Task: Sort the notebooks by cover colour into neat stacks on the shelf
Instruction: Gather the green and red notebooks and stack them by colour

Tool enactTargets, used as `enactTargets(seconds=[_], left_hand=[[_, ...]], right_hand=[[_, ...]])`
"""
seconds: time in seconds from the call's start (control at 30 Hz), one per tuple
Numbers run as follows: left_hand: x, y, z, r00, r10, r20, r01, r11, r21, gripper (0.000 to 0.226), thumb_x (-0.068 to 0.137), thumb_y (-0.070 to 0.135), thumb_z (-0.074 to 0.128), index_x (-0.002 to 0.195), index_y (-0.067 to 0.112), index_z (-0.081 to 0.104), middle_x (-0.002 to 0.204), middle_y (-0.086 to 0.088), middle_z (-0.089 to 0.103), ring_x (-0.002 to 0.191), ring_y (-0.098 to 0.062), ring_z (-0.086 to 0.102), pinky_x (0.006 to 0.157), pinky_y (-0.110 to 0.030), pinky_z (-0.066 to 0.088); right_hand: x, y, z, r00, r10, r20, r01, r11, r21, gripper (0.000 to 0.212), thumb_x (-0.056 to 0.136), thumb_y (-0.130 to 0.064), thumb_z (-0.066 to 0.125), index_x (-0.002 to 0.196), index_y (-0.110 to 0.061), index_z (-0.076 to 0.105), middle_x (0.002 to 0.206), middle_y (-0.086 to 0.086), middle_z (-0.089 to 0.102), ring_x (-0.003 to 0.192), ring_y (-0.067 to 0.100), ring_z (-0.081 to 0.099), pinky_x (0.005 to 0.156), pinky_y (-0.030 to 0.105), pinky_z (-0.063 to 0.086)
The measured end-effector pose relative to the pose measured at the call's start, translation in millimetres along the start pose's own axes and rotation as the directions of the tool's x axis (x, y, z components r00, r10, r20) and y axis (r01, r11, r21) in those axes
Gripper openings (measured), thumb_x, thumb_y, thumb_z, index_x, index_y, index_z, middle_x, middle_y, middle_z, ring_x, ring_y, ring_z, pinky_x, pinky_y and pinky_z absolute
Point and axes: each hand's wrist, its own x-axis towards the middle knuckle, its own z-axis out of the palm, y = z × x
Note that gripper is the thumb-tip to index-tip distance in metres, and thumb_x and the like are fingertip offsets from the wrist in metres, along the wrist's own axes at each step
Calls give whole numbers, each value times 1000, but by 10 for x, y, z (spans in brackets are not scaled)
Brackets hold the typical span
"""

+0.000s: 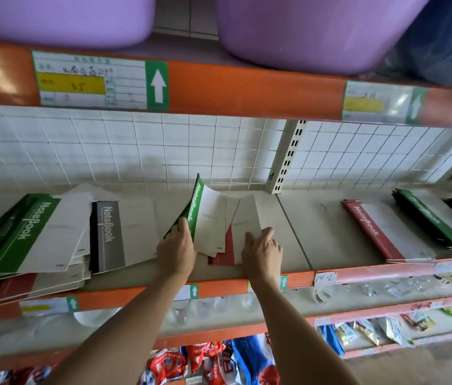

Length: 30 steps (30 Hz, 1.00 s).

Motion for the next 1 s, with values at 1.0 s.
enactTargets(seconds=[1.0], left_hand=[[-97,1575,-759,906,-369,206,386,922,-45,30,90,3,51,120,8,48,111,-16,67,101,-37,64,71,-38,46]], right_hand=[[789,972,-1221,934,60,351,-209,891,403,28,83,-12,46,110,-19,45,83,5,55,84,37,61,69,32,37]])
